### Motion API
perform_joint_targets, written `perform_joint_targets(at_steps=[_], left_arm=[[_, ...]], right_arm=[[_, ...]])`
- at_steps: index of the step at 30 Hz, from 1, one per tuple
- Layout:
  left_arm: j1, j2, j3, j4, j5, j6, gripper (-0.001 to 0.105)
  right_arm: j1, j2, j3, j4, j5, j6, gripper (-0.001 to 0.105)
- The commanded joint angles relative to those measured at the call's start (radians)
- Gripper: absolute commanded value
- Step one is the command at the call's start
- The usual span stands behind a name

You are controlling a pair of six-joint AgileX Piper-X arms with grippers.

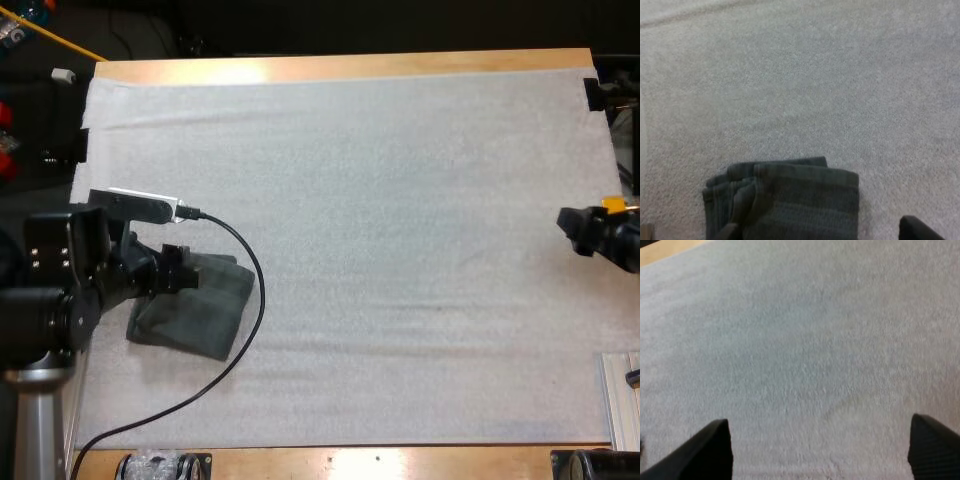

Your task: Pick towel from pile, fold and stack

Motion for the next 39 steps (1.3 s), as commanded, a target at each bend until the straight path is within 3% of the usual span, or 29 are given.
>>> perform_joint_targets(at_steps=[1,5,11,15,21,27,39], left_arm=[[-0.006,-0.02,-0.006,0.005,-0.002,-0.009,0.059],[-0.006,-0.088,-0.003,0.011,-0.002,-0.009,0.059],[-0.006,-0.245,0.039,0.007,-0.007,-0.007,0.059],[-0.006,-0.381,0.081,0.007,-0.095,-0.007,0.059],[-0.006,-0.591,0.151,0.032,-0.116,-0.001,0.059],[-0.006,-0.737,0.206,0.125,-0.116,-0.001,0.059],[-0.006,-0.948,0.221,0.28,-0.116,0.042,0.059]], right_arm=[[-0.002,-0.019,-0.004,0.005,-0.006,-0.021,0.07],[-0.002,-0.092,-0.004,0.018,0.006,-0.043,0.07],[-0.002,-0.234,-0.004,0.061,0.137,-0.098,0.07],[-0.002,-0.348,-0.004,0.089,0.2,-0.11,0.07],[-0.002,-0.526,-0.004,0.122,0.203,-0.177,0.07],[-0.002,-0.667,0.029,0.146,0.204,-0.175,0.07],[-0.002,-0.947,0.143,0.227,0.204,-0.143,0.07]])
